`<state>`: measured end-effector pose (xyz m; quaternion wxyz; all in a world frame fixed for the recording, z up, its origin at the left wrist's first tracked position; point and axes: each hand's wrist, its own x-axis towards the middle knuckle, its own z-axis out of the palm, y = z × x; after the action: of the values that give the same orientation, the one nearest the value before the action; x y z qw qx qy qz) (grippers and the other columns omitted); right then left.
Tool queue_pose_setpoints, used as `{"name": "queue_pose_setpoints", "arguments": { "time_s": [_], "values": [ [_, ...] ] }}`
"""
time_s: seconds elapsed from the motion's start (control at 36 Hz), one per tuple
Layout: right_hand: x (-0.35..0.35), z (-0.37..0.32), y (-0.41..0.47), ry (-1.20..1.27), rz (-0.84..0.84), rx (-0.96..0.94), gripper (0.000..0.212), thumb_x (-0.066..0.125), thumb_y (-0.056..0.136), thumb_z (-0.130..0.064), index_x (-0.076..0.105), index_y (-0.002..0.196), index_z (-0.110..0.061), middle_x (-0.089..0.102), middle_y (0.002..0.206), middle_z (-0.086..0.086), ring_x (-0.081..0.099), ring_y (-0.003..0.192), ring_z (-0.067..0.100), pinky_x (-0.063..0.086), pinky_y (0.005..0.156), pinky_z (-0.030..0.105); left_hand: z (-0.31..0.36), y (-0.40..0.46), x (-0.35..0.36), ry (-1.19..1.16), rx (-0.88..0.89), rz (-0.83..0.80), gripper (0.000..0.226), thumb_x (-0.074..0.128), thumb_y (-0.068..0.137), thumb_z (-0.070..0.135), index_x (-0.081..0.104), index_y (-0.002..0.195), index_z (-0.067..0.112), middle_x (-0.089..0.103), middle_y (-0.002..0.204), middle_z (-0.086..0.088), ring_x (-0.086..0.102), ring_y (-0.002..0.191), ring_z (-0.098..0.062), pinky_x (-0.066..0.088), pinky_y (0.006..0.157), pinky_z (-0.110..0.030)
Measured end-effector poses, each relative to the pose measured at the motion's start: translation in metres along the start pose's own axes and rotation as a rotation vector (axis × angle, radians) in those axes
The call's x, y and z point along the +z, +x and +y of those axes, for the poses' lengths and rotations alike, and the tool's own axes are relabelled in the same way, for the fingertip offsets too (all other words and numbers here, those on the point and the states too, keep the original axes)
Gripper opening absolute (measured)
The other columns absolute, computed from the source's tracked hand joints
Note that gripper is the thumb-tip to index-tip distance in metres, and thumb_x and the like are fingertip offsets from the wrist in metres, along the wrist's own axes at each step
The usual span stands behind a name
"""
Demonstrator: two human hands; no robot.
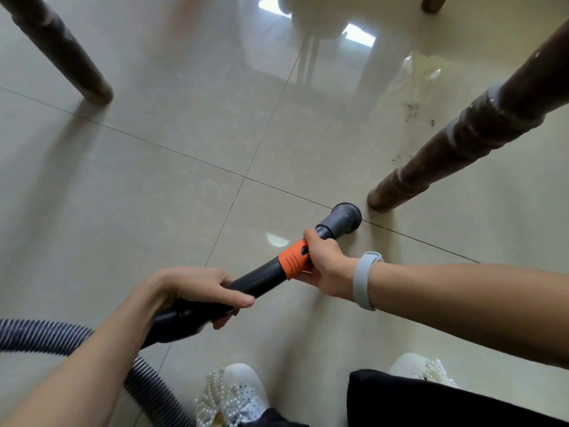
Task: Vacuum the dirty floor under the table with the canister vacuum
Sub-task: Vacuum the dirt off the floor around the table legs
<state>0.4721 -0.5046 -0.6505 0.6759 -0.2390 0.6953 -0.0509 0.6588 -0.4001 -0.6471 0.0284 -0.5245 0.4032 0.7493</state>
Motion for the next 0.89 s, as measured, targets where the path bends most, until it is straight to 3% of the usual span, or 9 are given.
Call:
{"name": "queue_pose_setpoints", "arguments": {
  "time_s": [0.06,0.14,0.19,0.36,0.5,0.58,0.67,0.81,0.89],
  "values": [
    [-0.002,-0.006,0.0,-0.047,0.0,-0.004,0.017,0.048,0.095,-0.025,0.048,0.085,-0.011,0.056,0.09,0.013,0.059,0.078,0.027,0.055,0.057,0.041,0.009,0.001,0.008,-0.038,0.023,0.078,0.072,0.062,0.058,0.082,0.057,0.081,0.014,0.066,0.065,0.0,0.06,0.06,-0.015,0.048,0.061,-0.022],
    [-0.005,-0.014,0.002,-0.102,0.04,0.018,0.021,0.049,0.095,-0.028,0.051,0.09,-0.008,0.057,0.082,0.013,0.06,0.072,0.027,0.055,0.059,0.041,0.025,0.008,0.02,-0.106,0.078,0.194,0.044,0.054,0.089,0.055,0.052,0.09,0.011,0.062,0.069,0.002,0.06,0.062,-0.018,0.049,0.06,-0.025],
    [-0.007,-0.018,0.007,-0.137,0.092,0.032,0.028,0.048,0.095,-0.035,0.05,0.1,-0.007,0.058,0.083,0.015,0.062,0.078,0.031,0.057,0.07,0.044,0.032,0.011,0.026,-0.092,0.098,0.232,0.033,0.049,0.097,0.044,0.049,0.09,0.012,0.059,0.068,0.001,0.057,0.057,-0.019,0.048,0.058,-0.025],
    [0.006,-0.013,0.009,-0.214,0.129,-0.008,0.03,0.043,0.095,-0.033,0.05,0.106,-0.007,0.057,0.086,0.012,0.058,0.073,0.026,0.054,0.063,0.039,0.021,0.003,0.026,-0.108,0.045,0.223,0.031,0.049,0.096,0.045,0.045,0.085,0.016,0.055,0.061,-0.002,0.053,0.046,-0.016,0.045,0.055,-0.027],
    [0.054,0.032,-0.01,-0.252,-0.115,0.13,0.035,0.042,0.096,-0.044,0.051,0.093,-0.01,0.065,0.099,0.012,0.064,0.075,0.024,0.053,0.051,0.029,-0.016,-0.016,0.023,-0.144,-0.125,0.174,0.044,0.056,0.088,0.054,0.047,0.088,0.01,0.057,0.06,-0.003,0.058,0.052,-0.019,0.052,0.057,-0.029],
    [0.085,0.053,-0.014,-0.295,-0.209,0.131,0.04,0.04,0.097,-0.05,0.049,0.094,-0.011,0.061,0.117,0.013,0.065,0.094,0.027,0.052,0.048,0.027,-0.04,-0.029,0.021,-0.174,-0.162,0.145,0.064,0.069,0.068,0.067,0.045,0.087,0.011,0.058,0.06,-0.004,0.058,0.052,-0.02,0.052,0.056,-0.03],
    [0.105,0.048,-0.015,-0.379,-0.256,0.074,0.039,0.037,0.098,-0.049,0.048,0.1,-0.012,0.059,0.121,0.014,0.062,0.099,0.028,0.049,0.045,0.025,-0.061,-0.038,0.021,-0.307,-0.146,0.265,0.077,0.076,0.05,0.07,0.047,0.086,0.007,0.053,0.058,-0.006,0.05,0.056,-0.024,0.046,0.056,-0.031],
    [0.128,0.008,-0.013,-0.479,-0.281,-0.07,0.038,0.036,0.099,-0.045,0.048,0.107,-0.01,0.06,0.117,0.015,0.058,0.083,0.026,0.047,0.047,0.025,-0.054,-0.035,0.011,-0.373,-0.086,0.568,0.042,0.067,0.084,0.047,0.05,0.082,0.008,0.051,0.055,-0.005,0.048,0.049,-0.02,0.042,0.051,-0.028],
    [0.131,-0.012,-0.012,-0.473,-0.292,-0.101,0.034,0.039,0.099,-0.043,0.046,0.105,-0.011,0.058,0.105,0.013,0.056,0.074,0.023,0.05,0.056,0.03,-0.041,-0.03,0.002,-0.339,-0.062,0.638,0.037,0.06,0.091,0.043,0.045,0.08,0.011,0.051,0.055,-0.006,0.048,0.046,-0.021,0.041,0.052,-0.029]
  ]
}}
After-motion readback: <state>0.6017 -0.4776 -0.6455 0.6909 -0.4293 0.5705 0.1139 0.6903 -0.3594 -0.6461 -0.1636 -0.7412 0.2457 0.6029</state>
